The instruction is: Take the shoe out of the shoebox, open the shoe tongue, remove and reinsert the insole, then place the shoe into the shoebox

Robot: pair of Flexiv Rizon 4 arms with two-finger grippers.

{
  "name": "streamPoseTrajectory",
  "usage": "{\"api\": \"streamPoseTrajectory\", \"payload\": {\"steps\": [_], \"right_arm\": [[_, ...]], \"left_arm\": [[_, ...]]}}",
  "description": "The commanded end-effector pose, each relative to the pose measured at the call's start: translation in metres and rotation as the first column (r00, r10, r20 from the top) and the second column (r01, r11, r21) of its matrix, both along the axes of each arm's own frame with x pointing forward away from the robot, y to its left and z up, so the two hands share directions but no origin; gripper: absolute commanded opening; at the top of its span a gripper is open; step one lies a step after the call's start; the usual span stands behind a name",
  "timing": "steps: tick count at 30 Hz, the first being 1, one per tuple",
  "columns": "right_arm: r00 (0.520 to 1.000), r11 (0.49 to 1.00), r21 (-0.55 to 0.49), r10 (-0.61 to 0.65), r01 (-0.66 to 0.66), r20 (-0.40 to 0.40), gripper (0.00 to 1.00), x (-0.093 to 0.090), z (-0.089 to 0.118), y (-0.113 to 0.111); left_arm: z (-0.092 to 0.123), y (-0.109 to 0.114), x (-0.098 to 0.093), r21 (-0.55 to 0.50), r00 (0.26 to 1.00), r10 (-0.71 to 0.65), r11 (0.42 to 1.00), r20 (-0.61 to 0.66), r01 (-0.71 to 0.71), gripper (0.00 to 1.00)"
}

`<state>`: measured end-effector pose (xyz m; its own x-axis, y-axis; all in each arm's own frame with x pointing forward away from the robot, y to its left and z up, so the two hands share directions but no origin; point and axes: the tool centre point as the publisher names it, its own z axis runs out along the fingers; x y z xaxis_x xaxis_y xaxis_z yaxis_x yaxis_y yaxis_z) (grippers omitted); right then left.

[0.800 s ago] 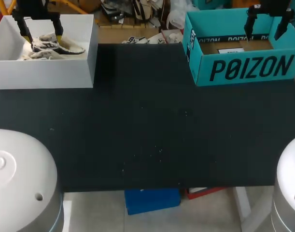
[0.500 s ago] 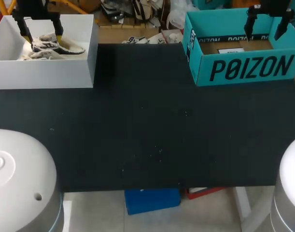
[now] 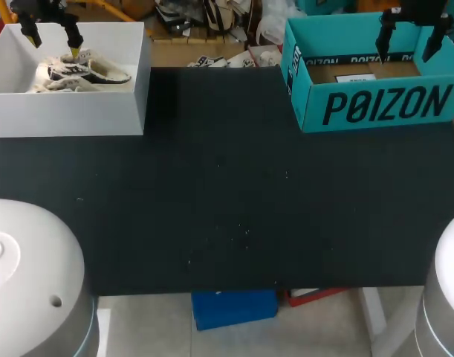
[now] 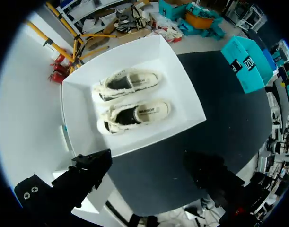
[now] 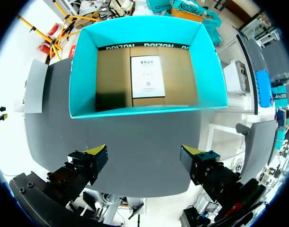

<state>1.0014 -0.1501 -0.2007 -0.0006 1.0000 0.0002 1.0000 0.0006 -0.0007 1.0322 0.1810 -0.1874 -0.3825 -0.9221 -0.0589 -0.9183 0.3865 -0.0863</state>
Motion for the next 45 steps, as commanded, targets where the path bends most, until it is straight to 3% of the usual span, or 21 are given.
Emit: {"api": "streamPoseTrajectory", "payload": {"steps": [1, 9, 11, 12, 14, 17, 19, 20, 22, 23, 24, 25, 28, 33, 38, 45], "right_arm": [[1.000, 1.000, 0.000, 0.000, 0.000, -0.001, 1.00, 0.000, 0.000, 0.000], [1.000, 1.000, 0.000, 0.000, 0.000, -0.001, 1.00, 0.000, 0.000, 0.000], [1.000, 1.000, 0.000, 0.000, 0.000, -0.001, 1.00, 0.000, 0.000, 0.000], [1.000, 1.000, 0.000, 0.000, 0.000, -0.001, 1.00, 0.000, 0.000, 0.000], [1.000, 1.000, 0.000, 0.000, 0.000, -0.001, 1.00, 0.000, 0.000, 0.000], [1.000, 1.000, 0.000, 0.000, 0.000, -0.001, 1.00, 0.000, 0.000, 0.000], [1.000, 1.000, 0.000, 0.000, 0.000, -0.001, 1.00, 0.000, 0.000, 0.000], [1.000, 1.000, 0.000, 0.000, 0.000, -0.001, 1.00, 0.000, 0.000, 0.000], [1.000, 1.000, 0.000, 0.000, 0.000, -0.001, 1.00, 0.000, 0.000, 0.000], [1.000, 1.000, 0.000, 0.000, 0.000, -0.001, 1.00, 0.000, 0.000, 0.000], [1.000, 1.000, 0.000, 0.000, 0.000, -0.001, 1.00, 0.000, 0.000, 0.000], [1.000, 1.000, 0.000, 0.000, 0.000, -0.001, 1.00, 0.000, 0.000, 0.000], [1.000, 1.000, 0.000, 0.000, 0.000, -0.001, 1.00, 0.000, 0.000, 0.000], [1.000, 1.000, 0.000, 0.000, 0.000, -0.001, 1.00, 0.000, 0.000, 0.000], [1.000, 1.000, 0.000, 0.000, 0.000, -0.001, 1.00, 0.000, 0.000, 0.000], [1.000, 1.000, 0.000, 0.000, 0.000, -0.001, 1.00, 0.000, 0.000, 0.000]], "left_arm": [[-0.001, 0.002, -0.007, 0.185, 0.507, -0.854, 0.520, 0.119, 0.834, 1.00], [-0.001, 0.002, -0.007, 0.185, 0.507, -0.854, 0.520, 0.119, 0.834, 1.00], [-0.004, -0.001, -0.002, 0.238, 0.342, -0.936, 0.353, 0.088, 0.905, 1.00], [-0.001, 0.001, 0.002, 0.257, 0.305, -0.948, 0.318, 0.092, 0.913, 1.00], [0.000, 0.006, 0.010, 0.256, 0.167, -0.983, 0.180, 0.073, 0.950, 1.00], [0.003, 0.017, 0.021, 0.257, 0.051, -0.999, 0.054, 0.020, 0.965, 1.00], [0.002, 0.026, 0.028, 0.239, 0.028, -1.000, 0.027, 0.001, 0.971, 1.00], [0.001, 0.028, 0.030, 0.229, -0.012, -1.000, -0.015, -0.013, 0.973, 1.00], [-0.002, 0.033, 0.036, 0.221, -0.018, -1.000, -0.021, -0.017, 0.975, 0.96], [-0.005, 0.035, 0.038, 0.217, -0.025, -0.999, -0.029, -0.020, 0.976, 0.88], [-0.008, 0.038, 0.041, 0.207, -0.030, -0.999, -0.032, -0.015, 0.978, 0.69], [-0.011, 0.040, 0.044, 0.200, -0.025, -1.000, -0.028, -0.018, 0.979, 0.63], [-0.021, 0.043, 0.049, 0.192, -0.028, -0.999, -0.033, -0.026, 0.981, 0.80], [-0.042, 0.046, 0.059, 0.172, -0.029, -0.999, -0.036, -0.041, 0.984, 0.77], [-0.066, 0.044, 0.069, 0.159, -0.023, -0.998, -0.032, -0.059, 0.987, 0.64], [-0.095, 0.046, 0.083, 0.136, 0.059, -0.997, 0.051, -0.056, 0.989, 0.49]]}}
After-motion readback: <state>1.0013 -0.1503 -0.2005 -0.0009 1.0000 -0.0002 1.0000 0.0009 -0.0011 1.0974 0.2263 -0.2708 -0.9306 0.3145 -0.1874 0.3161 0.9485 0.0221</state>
